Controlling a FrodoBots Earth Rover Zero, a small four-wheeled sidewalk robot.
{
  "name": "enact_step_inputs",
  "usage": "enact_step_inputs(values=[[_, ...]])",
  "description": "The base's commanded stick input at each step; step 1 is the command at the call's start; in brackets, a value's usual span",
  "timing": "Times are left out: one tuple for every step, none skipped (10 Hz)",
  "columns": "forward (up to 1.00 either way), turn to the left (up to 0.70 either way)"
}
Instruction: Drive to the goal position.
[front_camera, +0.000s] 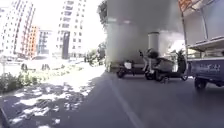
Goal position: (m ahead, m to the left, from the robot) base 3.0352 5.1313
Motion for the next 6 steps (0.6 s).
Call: enact_step_inputs(values=[[0.70,0.08],[0.70,0.00],[0.70,0.00],[0.70,0.00],[0.70,0.00],[0.70,0.00]])
